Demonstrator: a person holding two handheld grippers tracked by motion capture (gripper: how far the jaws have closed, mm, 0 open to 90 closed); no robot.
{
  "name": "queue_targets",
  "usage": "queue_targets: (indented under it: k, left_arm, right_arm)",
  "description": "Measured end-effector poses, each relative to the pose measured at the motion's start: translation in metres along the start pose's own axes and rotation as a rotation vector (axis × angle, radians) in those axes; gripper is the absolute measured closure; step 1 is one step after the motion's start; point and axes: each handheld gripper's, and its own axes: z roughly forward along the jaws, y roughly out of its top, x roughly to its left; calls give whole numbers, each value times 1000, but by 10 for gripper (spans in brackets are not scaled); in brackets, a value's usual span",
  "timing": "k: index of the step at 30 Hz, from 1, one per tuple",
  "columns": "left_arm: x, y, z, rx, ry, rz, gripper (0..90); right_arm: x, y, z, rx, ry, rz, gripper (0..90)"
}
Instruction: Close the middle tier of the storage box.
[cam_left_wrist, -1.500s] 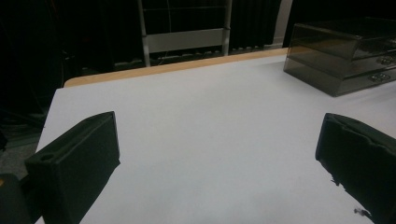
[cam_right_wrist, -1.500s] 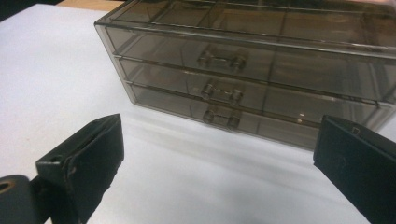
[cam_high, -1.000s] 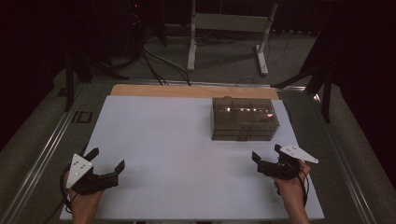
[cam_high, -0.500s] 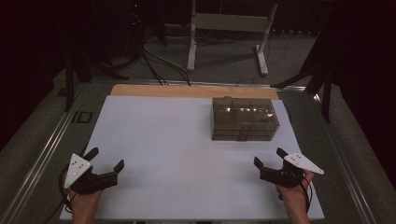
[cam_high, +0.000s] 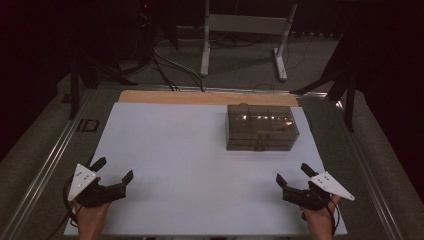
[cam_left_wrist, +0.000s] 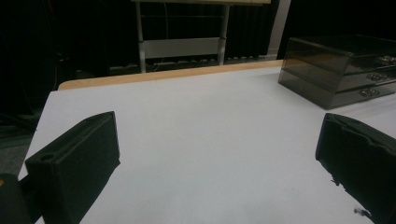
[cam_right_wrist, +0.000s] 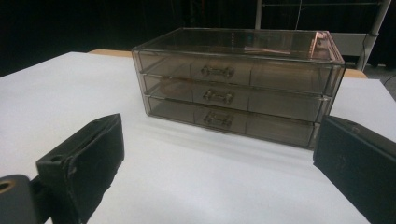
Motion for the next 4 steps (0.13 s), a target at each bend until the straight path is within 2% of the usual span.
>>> queue_targets:
  k: [4]
  left_arm:
    - [0, 0, 1, 4, 1, 3, 12]
  right_arm:
    - [1, 0, -2, -22, -22, -8, 25]
